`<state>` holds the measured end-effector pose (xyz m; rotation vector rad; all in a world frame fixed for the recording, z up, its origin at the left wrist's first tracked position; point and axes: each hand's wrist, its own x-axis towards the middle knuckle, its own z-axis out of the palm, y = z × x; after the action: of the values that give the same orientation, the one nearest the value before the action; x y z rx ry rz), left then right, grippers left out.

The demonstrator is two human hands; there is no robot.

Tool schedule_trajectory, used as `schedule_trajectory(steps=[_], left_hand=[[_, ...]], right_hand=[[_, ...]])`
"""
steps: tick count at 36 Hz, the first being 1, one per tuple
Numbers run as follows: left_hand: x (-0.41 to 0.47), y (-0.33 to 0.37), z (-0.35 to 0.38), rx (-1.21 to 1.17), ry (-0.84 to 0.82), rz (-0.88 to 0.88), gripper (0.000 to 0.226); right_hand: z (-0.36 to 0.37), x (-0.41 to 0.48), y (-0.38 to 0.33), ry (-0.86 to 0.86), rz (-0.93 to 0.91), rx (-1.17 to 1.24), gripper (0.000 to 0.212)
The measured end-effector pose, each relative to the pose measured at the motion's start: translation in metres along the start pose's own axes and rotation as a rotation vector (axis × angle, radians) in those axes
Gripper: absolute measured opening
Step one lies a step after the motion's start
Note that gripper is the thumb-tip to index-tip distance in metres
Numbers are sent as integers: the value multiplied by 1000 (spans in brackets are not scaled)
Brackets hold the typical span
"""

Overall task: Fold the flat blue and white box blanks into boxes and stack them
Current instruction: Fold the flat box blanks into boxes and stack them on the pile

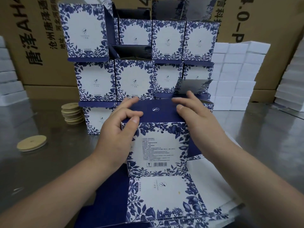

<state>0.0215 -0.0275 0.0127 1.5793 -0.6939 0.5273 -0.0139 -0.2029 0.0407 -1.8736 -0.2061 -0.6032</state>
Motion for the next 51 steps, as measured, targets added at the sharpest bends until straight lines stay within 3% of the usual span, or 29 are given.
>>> schedule_trajectory(steps=[5,9,18,22,26,34,42,51], left_hand=[[0,1,-1,48,-17,31,5],[2,1,-3,76,-29,34,7],[5,6,-5,151,-69,190,19],[6,10,-7,187,-70,246,23],[6,13,-10,287,-103,318,18],[5,17,-10,414,-155,397,35],[4,18,-7,344,-118,335,32],[4,19,-6,329,-130,318,27]], right_hand=[[-3,-1,-1,-67,-118,-185,27],[-9,-3,1,-158,-184,-298,17],[-17,2,-6,-203,-174,-504,56],[-16,-2,-15,-233,-239,-594,48],[-5,-11,-26,-238,-448,-751,36],[0,-16,-25,-137,-487,-652,25],[8,-20,-24,-42,-570,-685,21],[7,-16,-23,-110,-587,-662,21]])
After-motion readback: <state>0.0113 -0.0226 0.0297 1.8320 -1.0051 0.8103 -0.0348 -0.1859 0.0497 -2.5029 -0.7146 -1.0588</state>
